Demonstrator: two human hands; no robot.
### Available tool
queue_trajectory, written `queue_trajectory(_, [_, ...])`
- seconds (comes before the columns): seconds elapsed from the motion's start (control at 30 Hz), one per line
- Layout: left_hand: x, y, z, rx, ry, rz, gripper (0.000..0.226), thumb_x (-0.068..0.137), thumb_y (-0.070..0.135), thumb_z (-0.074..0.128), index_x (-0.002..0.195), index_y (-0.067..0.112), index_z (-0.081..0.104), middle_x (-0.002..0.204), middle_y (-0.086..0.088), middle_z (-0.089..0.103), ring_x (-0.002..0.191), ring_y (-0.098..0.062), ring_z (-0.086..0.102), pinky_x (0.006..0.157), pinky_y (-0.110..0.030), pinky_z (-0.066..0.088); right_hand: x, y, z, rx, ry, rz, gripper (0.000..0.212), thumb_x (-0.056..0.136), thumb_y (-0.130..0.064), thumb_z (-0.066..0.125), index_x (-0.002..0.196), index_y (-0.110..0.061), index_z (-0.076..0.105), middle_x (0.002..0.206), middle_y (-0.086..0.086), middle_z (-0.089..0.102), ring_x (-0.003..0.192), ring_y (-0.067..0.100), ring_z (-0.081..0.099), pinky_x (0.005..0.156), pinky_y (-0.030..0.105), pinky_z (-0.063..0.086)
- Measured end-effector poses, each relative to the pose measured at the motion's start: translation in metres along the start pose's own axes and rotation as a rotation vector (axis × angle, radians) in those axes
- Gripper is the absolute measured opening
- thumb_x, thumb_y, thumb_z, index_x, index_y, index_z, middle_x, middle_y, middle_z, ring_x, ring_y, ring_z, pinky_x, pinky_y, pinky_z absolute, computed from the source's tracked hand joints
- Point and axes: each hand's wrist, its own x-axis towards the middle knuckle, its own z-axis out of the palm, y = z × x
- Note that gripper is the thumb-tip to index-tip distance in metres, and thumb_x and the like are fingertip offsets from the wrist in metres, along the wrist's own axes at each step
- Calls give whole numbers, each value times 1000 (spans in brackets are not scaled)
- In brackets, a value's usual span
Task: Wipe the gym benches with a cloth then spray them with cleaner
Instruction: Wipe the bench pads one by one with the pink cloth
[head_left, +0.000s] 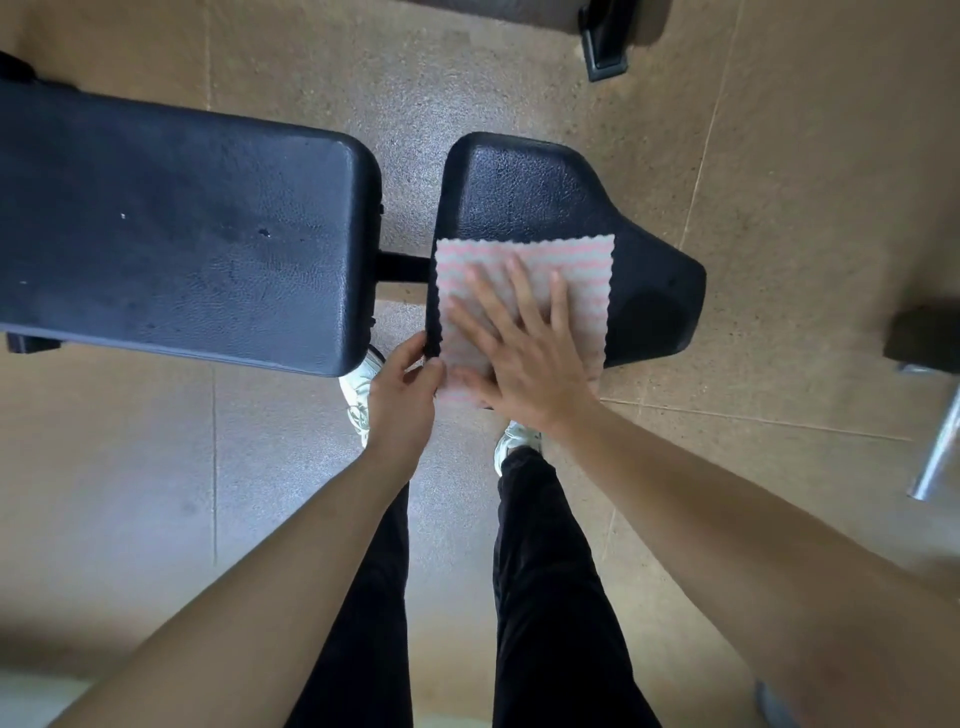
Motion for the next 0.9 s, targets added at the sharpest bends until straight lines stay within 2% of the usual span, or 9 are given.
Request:
queue_trajectory(0.1, [-6, -3, 5, 29, -3, 10, 38, 99, 17, 59, 131, 37, 62, 103, 21, 72, 82, 6, 65, 79, -16, 46, -16, 9, 2, -18, 6, -76, 79, 97, -75, 30, 161, -32, 18, 170, 4, 12, 155, 41, 6, 116, 71, 9])
queue_trajectory(0.17, [-8, -4, 8, 53, -1, -1, 43, 99, 17, 60, 137, 37, 59, 119, 11, 72, 99, 0, 67, 83, -16, 46, -18, 24, -2, -35, 12, -86, 79, 96, -75, 31, 161, -32, 18, 170, 3, 12, 155, 39, 6, 117, 70, 9])
queue_trajectory(0.3, [-11, -2, 10, 103, 4, -14, 54, 98, 20, 60, 148, 35, 50, 136, 12, 63, 123, -5, 59, 102, -22, 43, -16, 61, -7, -45, 7, 132, 79, 95, -74, 35, 161, -34, 16, 170, 2, 10, 156, 37, 6, 118, 70, 9])
queue_trajectory(0.43, [-12, -2, 15, 164, 16, 34, 56, 97, 17, 62, 150, 30, 47, 138, 10, 60, 120, -5, 59, 97, -17, 44, -18, 90, -16, -21, -28, 353, 81, 94, -74, 31, 161, -36, 9, 171, 3, 7, 156, 38, 6, 120, 67, 7])
queue_trajectory(0.53, [-8, -5, 16, 243, 7, 91, 59, 93, 15, 68, 147, 27, 47, 137, 8, 57, 118, -9, 59, 98, -23, 49, -17, 101, -25, 17, -9, 615, 74, 95, -71, 29, 160, -37, 19, 161, 8, 33, 144, 41, 35, 114, 62, 26])
queue_trajectory(0.6, [-7, -6, 14, 285, 0, 105, 61, 90, 16, 72, 145, 26, 47, 139, 8, 56, 118, -11, 58, 92, -16, 48, -16, 108, -32, 44, 29, 714, 70, 94, -71, 31, 155, -37, 32, 140, 7, 54, 120, 36, 52, 97, 53, 44])
queue_trajectory(0.67, [-5, -7, 14, 305, 8, 113, 61, 89, 15, 74, 143, 26, 47, 138, 8, 57, 117, -11, 59, 84, -9, 44, -16, 123, -35, 222, 7, 693, 63, 92, -69, 36, 149, -43, 40, 130, 5, 57, 112, 32, 54, 90, 49, 49])
queue_trajectory(0.77, [-5, -7, 14, 316, 27, 128, 60, 89, 14, 73, 142, 26, 48, 135, 9, 58, 112, -8, 60, 77, -2, 43, -19, 149, -43, 724, -29, 652, 58, 89, -59, 56, 143, -38, 52, 132, 3, 61, 122, 26, 57, 106, 50, 46])
queue_trajectory(0.9, [-3, -9, 13, 319, 40, 139, 59, 87, 16, 75, 139, 28, 49, 136, 8, 58, 112, -12, 61, 89, -19, 49, -29, 171, -65, 749, -143, 646, 58, 92, -34, 68, 147, -20, 53, 142, 5, 59, 131, 19, 53, 115, 30, 36])
